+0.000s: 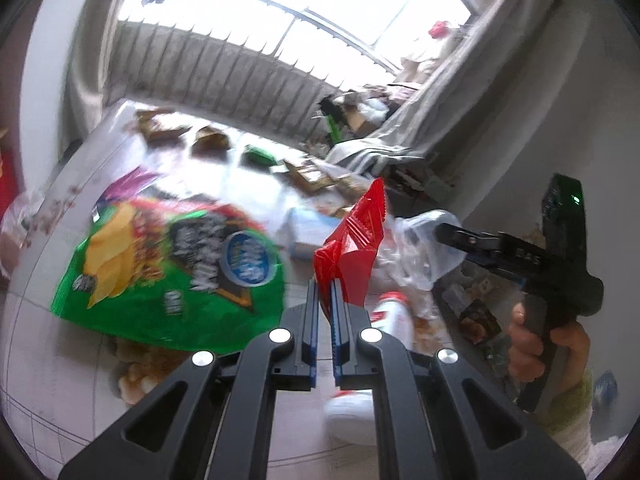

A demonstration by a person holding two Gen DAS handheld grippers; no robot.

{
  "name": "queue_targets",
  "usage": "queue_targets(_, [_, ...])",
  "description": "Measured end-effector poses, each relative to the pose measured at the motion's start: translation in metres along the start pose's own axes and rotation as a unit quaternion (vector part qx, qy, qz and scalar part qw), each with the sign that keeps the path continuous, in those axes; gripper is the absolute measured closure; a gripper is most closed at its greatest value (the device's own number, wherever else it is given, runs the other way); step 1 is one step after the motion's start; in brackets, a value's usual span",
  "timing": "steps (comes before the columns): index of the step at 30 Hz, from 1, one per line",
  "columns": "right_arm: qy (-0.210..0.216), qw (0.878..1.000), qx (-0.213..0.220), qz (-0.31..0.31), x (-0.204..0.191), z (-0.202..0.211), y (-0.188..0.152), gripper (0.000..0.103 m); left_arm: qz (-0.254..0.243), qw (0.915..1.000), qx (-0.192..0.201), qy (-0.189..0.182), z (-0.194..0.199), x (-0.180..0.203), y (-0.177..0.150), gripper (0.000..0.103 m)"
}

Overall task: Collect trash
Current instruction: 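Carry the red wrapper and clear lid over the wastebasket and release both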

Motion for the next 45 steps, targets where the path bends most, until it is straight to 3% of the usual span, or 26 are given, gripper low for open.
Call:
queue_targets(3, [-0.015,0.999,0.036,-0.035,0.03,0.043,-0.011,0.042,-0.03,0.9994,-0.006,-0.018,-0.002,0.032,0.0,0.098])
queue_targets(7, [-0.056,0.991,0.068,-0.1,0.092,0.102,-0.045,0.042,-0.075,0.9947,-0.042,-0.057,-0.022,0.091,-0.009,0.098])
queue_targets(12, [-0.124,0.962,0.09,-0.227,0.188,0.169,-0.12,0.042,-0.129,0.9788,-0.115,-0.11,-0.071,0.171,-0.037,0.098])
queue_targets(18, [-0.195,0.909,0.083,-0.359,0.272,0.213,-0.218,0.042,-0.185,0.9405,-0.225,-0.175,-0.149,0.283,-0.094,0.098])
queue_targets(20, [-0.209,0.89,0.083,-0.396,0.296,0.216,-0.241,0.042,-0.206,0.9228,-0.263,-0.191,-0.18,0.325,-0.119,0.098])
queue_targets(23, [-0.216,0.862,0.09,-0.45,0.333,0.218,-0.267,0.042,-0.227,0.9018,-0.312,-0.195,-0.224,0.372,-0.154,0.098])
queue_targets(28, [-0.217,0.829,0.099,-0.506,0.386,0.209,-0.282,0.042,-0.262,0.8809,-0.356,-0.168,-0.292,0.425,-0.209,0.098])
queue_targets(30, [-0.22,0.817,0.112,-0.52,0.41,0.205,-0.286,0.041,-0.26,0.8781,-0.369,-0.159,-0.315,0.436,-0.224,0.097])
queue_targets(31, [-0.225,0.812,0.115,-0.526,0.422,0.203,-0.289,0.04,-0.264,0.8794,-0.366,-0.151,-0.331,0.444,-0.233,0.091])
queue_targets(32, [-0.229,0.803,0.114,-0.538,0.438,0.195,-0.293,0.037,-0.27,0.8792,-0.366,-0.141,-0.345,0.448,-0.239,0.069])
queue_targets(34, [-0.238,0.785,0.091,-0.565,0.459,0.186,-0.313,0.027,-0.288,0.8713,-0.384,-0.1,-0.375,0.447,-0.256,0.038])
queue_targets(36, [-0.239,0.768,0.055,-0.591,0.474,0.168,-0.333,0.026,-0.298,0.8684,-0.389,-0.077,-0.387,0.436,-0.267,0.038])
queue_targets(37, [-0.238,0.761,0.048,-0.602,0.476,0.162,-0.343,0.026,-0.298,0.8709,-0.384,-0.072,-0.387,0.431,-0.269,0.038])
queue_targets(42, [-0.229,0.766,0.044,-0.599,0.464,0.158,-0.365,0.026,-0.299,0.8748,-0.37,-0.093,-0.375,0.418,-0.26,0.034])
queue_targets(45, [-0.225,0.763,0.042,-0.604,0.448,0.16,-0.371,0.026,-0.295,0.8809,-0.358,-0.096,-0.369,0.416,-0.251,0.034])
Point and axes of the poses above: each gripper's, at about its wrist camera, not at the fingertips, and z roughly against the way its jaws point, x to its right, y to its top, the point moved 5 cm from there along -z, roughly the way its jaws point, and after that the axes turned 1 degree about -y, right-handed, at the moved point
